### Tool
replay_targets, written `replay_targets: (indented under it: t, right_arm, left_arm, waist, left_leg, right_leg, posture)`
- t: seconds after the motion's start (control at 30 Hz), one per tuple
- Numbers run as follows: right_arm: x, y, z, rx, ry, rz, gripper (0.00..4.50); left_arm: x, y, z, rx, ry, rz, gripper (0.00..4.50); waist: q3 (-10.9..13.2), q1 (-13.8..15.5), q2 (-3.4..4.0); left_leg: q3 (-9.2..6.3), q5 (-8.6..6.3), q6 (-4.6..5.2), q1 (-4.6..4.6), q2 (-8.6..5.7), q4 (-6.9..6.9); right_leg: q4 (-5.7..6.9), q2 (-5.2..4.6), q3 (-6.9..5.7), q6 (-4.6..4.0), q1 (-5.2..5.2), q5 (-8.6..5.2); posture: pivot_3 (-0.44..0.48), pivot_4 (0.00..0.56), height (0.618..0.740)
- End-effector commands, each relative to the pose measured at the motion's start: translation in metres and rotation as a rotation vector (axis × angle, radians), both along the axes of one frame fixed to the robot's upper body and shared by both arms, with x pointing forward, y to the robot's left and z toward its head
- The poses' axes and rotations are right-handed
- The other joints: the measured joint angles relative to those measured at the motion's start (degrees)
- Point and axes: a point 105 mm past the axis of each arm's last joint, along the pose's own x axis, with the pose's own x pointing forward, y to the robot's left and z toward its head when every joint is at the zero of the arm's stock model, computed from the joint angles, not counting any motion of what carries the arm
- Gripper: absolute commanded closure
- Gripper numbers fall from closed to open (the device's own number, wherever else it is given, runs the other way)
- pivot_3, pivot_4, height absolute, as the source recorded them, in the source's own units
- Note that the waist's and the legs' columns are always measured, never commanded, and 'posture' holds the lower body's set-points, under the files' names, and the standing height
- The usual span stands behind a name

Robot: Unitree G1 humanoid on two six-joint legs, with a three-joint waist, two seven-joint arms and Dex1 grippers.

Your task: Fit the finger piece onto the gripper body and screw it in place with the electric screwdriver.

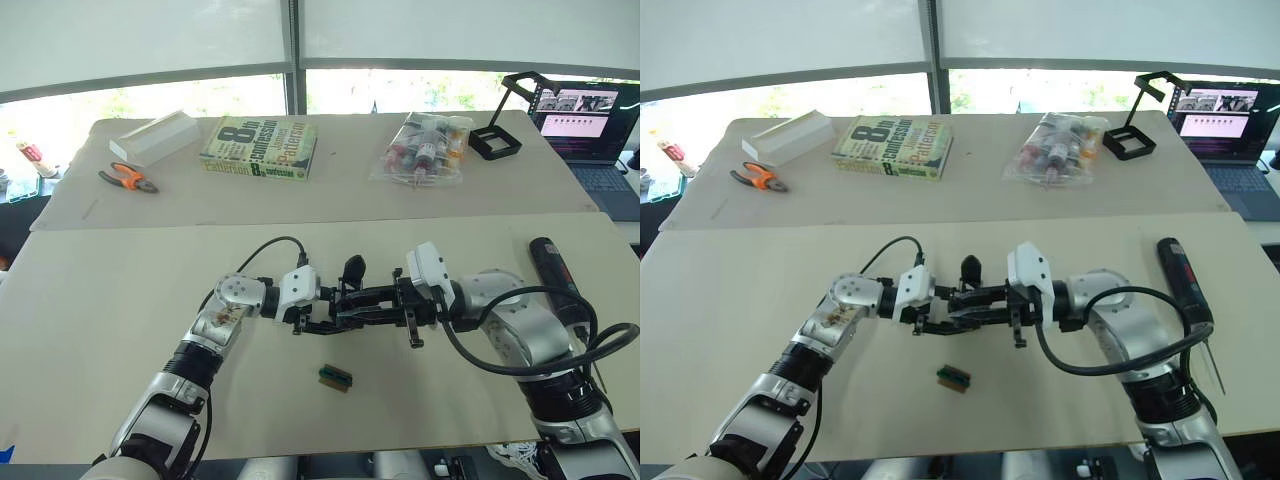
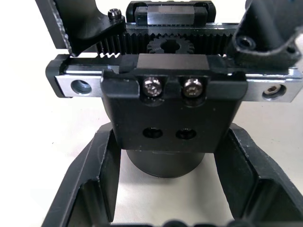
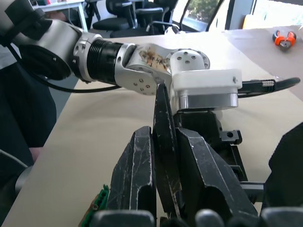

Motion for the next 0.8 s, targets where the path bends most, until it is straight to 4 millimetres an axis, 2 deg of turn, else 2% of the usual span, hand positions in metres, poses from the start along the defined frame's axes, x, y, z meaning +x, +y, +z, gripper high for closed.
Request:
replay_targets:
  t: [0.03,0.23,0.5,0.6,0.8]
  right_arm:
    - [-0.002,-0.001,0.001,-0.008,0.003,-0.001,4.19]
    - [-0.003,-0.002,-0.011,-0.060,0.060,-0.007,4.19]
    - [0.002,-0.005,-0.028,-0.097,0.233,-0.073,4.19]
    - [0.005,-0.008,-0.035,-0.133,0.239,-0.082,4.19]
    - [0.020,-0.017,-0.043,-0.172,0.207,-0.206,4.19]
  left_arm:
    - [-0.001,-0.001,0.001,-0.001,-0.010,0.000,2.20]
    - [0.002,-0.004,0.005,-0.011,-0.018,0.002,2.20]
    - [0.004,-0.002,0.005,-0.013,-0.021,0.013,2.20]
    - [0.005,-0.002,0.005,-0.014,-0.019,0.015,2.20]
    - [0.006,-0.004,0.007,-0.020,-0.021,0.017,2.20]
  waist:
    - [0.0,0.0,0.00]
    - [0.0,0.0,0.00]
    - [-0.1,0.1,0.01]
    - [-0.1,0.1,0.02]
    - [-0.3,0.1,0.01]
  left_leg:
    - [-0.01,0.00,0.00,0.00,0.00,0.00]
    - [-0.01,0.00,0.00,0.02,0.00,0.00]
    - [-0.05,0.00,0.00,0.11,0.00,0.00]
    - [-0.05,0.00,0.01,0.19,0.00,-0.01]
    - [-0.05,-0.01,0.02,0.35,0.02,-0.01]
  right_leg:
    - [0.00,0.00,0.00,0.00,0.00,0.00]
    - [-0.01,-0.01,0.00,0.00,0.03,0.00]
    - [-0.04,-0.01,-0.01,0.00,0.15,0.00]
    - [-0.05,-0.01,0.00,0.00,0.22,0.00]
    - [-0.04,-0.01,0.02,0.00,0.35,0.00]
  posture:
    - [0.000,0.150,0.740]
    - [0.000,0.150,0.740]
    - [0.000,0.150,0.740]
    - [0.000,0.150,0.740]
    - [0.000,0.150,0.740]
